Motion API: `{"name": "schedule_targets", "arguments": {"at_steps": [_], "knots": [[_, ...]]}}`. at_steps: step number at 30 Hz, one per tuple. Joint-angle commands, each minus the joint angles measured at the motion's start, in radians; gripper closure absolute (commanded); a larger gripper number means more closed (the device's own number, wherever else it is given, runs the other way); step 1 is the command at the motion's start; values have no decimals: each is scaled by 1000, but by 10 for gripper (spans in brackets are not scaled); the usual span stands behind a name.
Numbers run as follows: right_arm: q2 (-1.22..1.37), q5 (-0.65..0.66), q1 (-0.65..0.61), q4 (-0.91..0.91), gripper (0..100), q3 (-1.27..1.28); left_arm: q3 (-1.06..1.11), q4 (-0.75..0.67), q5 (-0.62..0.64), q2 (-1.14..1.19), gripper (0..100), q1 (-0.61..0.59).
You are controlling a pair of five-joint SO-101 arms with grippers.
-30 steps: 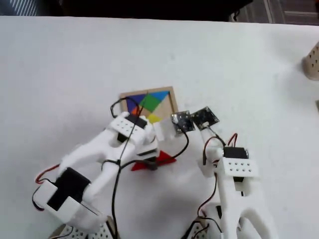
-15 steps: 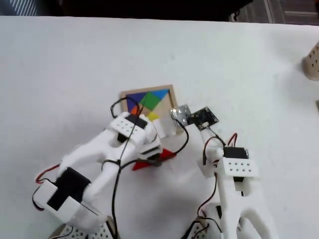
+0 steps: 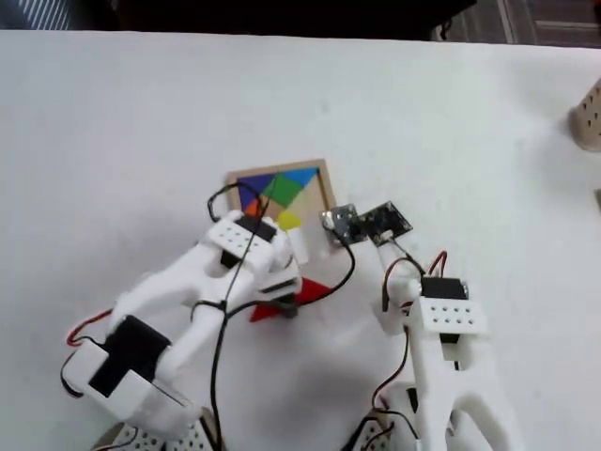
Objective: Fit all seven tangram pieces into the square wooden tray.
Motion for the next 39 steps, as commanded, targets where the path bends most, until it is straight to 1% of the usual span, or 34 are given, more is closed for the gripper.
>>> {"name": "schedule_targets", "arguments": {"at_steps": [1, 11, 13, 16, 18, 33, 35, 37, 39], "knots": [[-30, 9, -8, -1, 979, -3, -43, 38, -34, -5, 683, -7], [-31, 9, -8, -1, 979, -3, -44, 37, -31, -4, 692, -7], [-31, 9, -8, -1, 979, -3, -43, 26, -31, -4, 743, -5], [-31, 9, -8, -1, 979, -3, -41, 6, -38, -2, 855, 16], [-31, 9, -8, -1, 979, -3, -41, 3, -40, -2, 896, 22], [-24, 9, -7, -22, 979, -3, -51, -2, -32, -4, 880, 19], [-24, 9, -7, -22, 979, -3, -46, -25, -29, -8, 845, 18], [-24, 9, -7, -22, 979, -3, -48, -34, -28, -10, 788, 1], [-24, 9, -7, -22, 979, -3, -52, -37, 17, -10, 743, -19]]}}
